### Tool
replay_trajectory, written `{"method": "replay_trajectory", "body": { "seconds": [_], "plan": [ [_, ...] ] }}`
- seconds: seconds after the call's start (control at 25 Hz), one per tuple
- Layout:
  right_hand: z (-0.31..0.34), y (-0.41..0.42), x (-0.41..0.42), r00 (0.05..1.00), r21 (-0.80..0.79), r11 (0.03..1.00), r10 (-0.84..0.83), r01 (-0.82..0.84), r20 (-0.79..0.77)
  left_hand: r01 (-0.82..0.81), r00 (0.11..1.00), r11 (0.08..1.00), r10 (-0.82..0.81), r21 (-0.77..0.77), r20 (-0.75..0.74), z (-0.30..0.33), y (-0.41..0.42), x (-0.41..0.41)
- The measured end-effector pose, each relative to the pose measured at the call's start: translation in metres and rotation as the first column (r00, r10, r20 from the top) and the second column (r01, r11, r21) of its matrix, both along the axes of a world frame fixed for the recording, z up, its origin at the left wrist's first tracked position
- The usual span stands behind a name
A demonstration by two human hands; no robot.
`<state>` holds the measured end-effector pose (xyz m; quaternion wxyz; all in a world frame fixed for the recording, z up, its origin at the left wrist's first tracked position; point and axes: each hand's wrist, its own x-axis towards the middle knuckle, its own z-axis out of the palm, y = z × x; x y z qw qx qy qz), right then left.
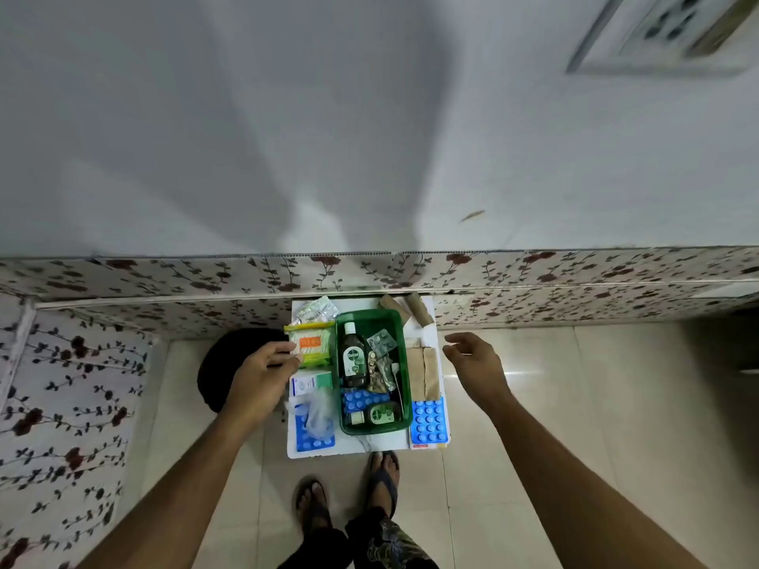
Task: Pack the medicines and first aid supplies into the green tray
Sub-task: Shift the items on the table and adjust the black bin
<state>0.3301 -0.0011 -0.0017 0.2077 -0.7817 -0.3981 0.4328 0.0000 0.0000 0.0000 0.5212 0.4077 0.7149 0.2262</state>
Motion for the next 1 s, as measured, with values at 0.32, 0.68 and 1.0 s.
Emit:
{"method": "replay_trajectory", "body": {
  "seconds": [0.32, 0.68, 1.0],
  "plan": [
    [-0.127, 0.004, 0.012, 0.981, -0.312, 0.949, 0.101, -0.046, 0.163, 0.382, 0.857, 0.917, -0.398, -0.114, -0.329, -0.113, -0.031, 0.009],
    [-0.147, 0.0, 0.004, 0.988, -0.199, 0.979, -0.01, 0.041, 0.157, 0.517, 0.741, 0.853, -0.49, -0.077, -0.46, -0.141, -0.036, 0.015],
    [-0.119, -0.01, 0.009, 0.992, -0.17, 0.978, -0.117, 0.123, 0.046, 0.32, 0.893, 0.947, -0.298, 0.01, -0.336, -0.119, -0.04, 0.009]
  ]
}}
